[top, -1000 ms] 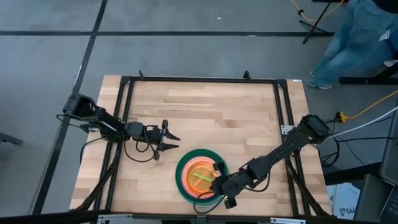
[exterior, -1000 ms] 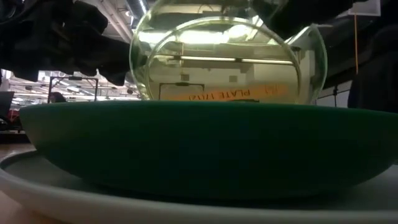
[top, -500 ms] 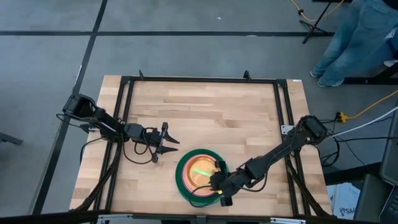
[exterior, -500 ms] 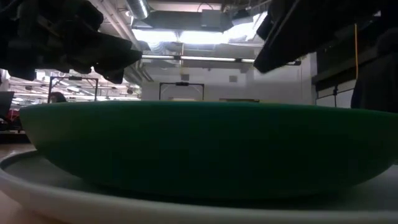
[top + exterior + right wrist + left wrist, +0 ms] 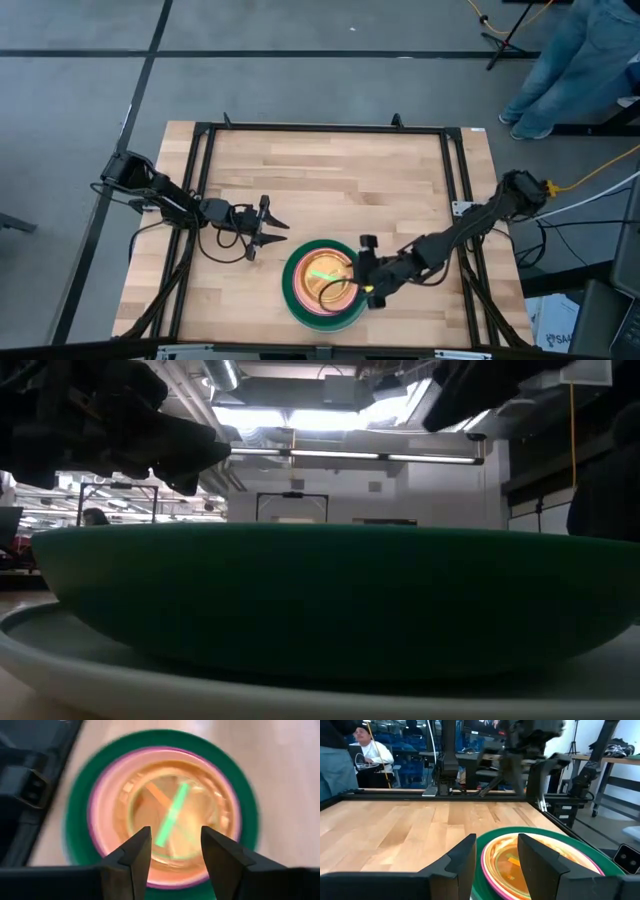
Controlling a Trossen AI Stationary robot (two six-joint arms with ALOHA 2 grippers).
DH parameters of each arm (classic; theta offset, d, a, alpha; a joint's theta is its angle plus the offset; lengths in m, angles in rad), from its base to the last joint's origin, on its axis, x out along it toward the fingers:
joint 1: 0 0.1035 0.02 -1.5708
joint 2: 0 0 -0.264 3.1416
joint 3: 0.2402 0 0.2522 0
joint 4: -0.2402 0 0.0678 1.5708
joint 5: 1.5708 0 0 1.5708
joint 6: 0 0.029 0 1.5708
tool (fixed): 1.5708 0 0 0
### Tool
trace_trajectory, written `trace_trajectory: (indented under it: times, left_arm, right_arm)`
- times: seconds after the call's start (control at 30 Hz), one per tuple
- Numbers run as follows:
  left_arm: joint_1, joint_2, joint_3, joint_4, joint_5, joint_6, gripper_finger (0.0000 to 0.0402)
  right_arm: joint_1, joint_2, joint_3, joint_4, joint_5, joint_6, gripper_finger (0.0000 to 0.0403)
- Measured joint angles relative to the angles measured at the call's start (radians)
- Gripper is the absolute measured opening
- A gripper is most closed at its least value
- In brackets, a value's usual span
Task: Stack plastic plates
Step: Return to Home Position
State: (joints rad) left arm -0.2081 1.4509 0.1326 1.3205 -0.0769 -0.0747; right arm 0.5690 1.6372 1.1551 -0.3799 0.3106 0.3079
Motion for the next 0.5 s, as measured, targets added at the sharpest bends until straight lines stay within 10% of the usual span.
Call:
trace_trajectory:
  times: [0.5]
  left_arm:
    - [0.016, -0.207, 0.0, -0.241, -0.019, -0.047, 0.0138]
  right_arm:
    - [-0.131, -0.33, -0.467, 0.338, 0.038, -0.015, 0.0165]
